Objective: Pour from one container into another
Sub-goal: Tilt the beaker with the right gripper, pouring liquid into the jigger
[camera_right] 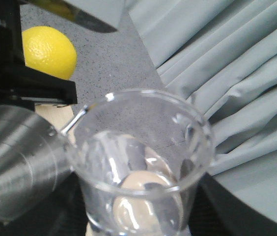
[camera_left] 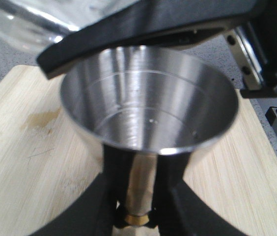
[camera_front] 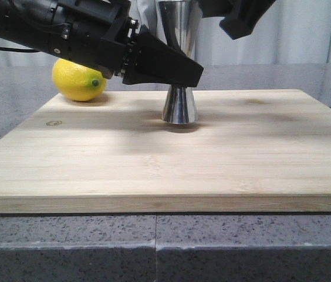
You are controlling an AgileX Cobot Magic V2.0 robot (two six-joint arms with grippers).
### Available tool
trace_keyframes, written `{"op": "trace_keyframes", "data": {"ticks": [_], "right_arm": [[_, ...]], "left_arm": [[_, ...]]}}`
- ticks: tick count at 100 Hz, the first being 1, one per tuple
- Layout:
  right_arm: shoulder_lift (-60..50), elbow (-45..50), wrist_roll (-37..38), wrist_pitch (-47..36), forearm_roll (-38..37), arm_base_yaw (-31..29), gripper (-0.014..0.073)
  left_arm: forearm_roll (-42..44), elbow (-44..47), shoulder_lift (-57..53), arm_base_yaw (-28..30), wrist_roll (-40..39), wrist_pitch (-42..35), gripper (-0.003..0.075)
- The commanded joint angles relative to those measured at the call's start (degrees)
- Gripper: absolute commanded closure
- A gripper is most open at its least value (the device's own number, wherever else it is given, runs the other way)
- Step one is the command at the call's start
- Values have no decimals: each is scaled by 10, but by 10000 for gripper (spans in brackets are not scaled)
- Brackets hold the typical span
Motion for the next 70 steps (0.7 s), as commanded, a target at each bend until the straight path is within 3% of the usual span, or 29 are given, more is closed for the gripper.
{"op": "trace_keyframes", "data": {"ticks": [1,48,70], "right_arm": [[-21,-18,0,-38,-19,0,347],[-21,-31,-4,-29,-39,0,347],[-21,-38,-4,-14,-89,0,347]], "left_arm": [[-57,-20,-29,-6,-6,26,617],[-57,-20,-29,-6,-6,29,617],[-57,-20,-29,-6,-6,31,617]]}}
